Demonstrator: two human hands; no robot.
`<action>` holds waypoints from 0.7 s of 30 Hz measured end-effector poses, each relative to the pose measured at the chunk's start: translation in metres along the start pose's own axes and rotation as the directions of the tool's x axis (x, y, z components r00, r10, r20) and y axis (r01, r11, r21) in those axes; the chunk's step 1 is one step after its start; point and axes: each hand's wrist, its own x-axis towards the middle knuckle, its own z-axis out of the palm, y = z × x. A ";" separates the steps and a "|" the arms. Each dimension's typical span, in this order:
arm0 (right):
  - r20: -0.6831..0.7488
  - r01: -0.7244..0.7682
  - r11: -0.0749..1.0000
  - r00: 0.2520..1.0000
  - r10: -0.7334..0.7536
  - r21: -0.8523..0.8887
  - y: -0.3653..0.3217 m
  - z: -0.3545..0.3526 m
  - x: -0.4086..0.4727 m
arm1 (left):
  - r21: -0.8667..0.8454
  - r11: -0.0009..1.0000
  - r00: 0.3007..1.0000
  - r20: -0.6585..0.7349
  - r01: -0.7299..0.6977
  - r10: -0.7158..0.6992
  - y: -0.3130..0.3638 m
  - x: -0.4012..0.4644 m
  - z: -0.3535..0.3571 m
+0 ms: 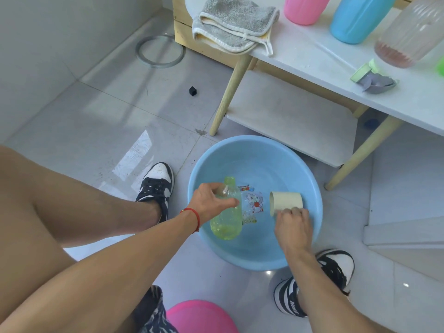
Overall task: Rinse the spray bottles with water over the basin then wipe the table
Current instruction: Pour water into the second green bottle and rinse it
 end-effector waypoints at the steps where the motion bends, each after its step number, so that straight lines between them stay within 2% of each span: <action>1: 0.045 -0.023 1.000 0.999 0.023 0.016 -0.003 0.014 0.002 | -0.014 1.000 1.000 -0.002 -0.004 0.004 -0.001 0.000 -0.001; 3: 0.055 -0.012 0.997 0.998 0.008 0.082 -0.009 0.034 0.007 | -0.057 0.998 1.000 -0.005 -0.002 0.002 -0.005 0.001 -0.005; 5: 0.047 0.066 0.986 0.996 -0.074 0.155 -0.021 0.029 0.004 | -0.086 0.996 1.000 0.002 0.004 -0.004 -0.009 0.001 -0.009; 6: -0.018 0.181 0.965 0.983 -0.180 0.188 -0.026 0.029 0.005 | -0.099 0.995 1.000 0.008 0.001 -0.001 -0.009 0.000 -0.011; 8: -0.056 0.317 0.883 0.947 -0.318 0.346 -0.036 0.016 0.003 | -0.130 0.992 1.000 0.010 -0.001 0.003 -0.007 -0.002 -0.014; 9: -0.062 0.333 0.842 0.938 -0.340 0.424 -0.039 0.007 0.002 | -0.144 0.990 1.000 0.009 -0.006 0.008 -0.004 -0.003 -0.016; 11: -0.055 0.262 0.761 0.957 -0.286 0.593 -0.043 -0.005 0.002 | -0.153 0.988 1.000 0.004 -0.016 0.017 0.000 -0.003 -0.017; 13: 0.033 0.054 0.636 0.992 -0.125 0.770 -0.047 -0.018 0.003 | -0.140 0.990 0.999 -0.003 -0.032 0.032 0.003 -0.004 -0.018; 15: 0.154 -0.135 0.486 0.988 0.001 0.863 -0.044 -0.028 0.006 | -0.142 0.989 0.999 -0.014 -0.051 0.050 0.003 -0.004 -0.020; 16: 0.189 -0.184 0.409 0.982 0.029 0.894 -0.042 -0.030 0.008 | -0.139 0.988 0.998 -0.024 -0.060 0.058 0.002 -0.003 -0.021; 18: 0.189 -0.196 0.316 0.981 0.052 0.928 -0.033 -0.034 0.009 | -0.120 0.990 0.997 -0.037 -0.075 0.071 0.001 -0.002 -0.023; 21: 0.119 -0.137 0.254 0.989 0.085 0.958 -0.022 -0.049 0.002 | -0.081 0.993 0.996 -0.042 -0.085 0.082 0.000 -0.002 -0.023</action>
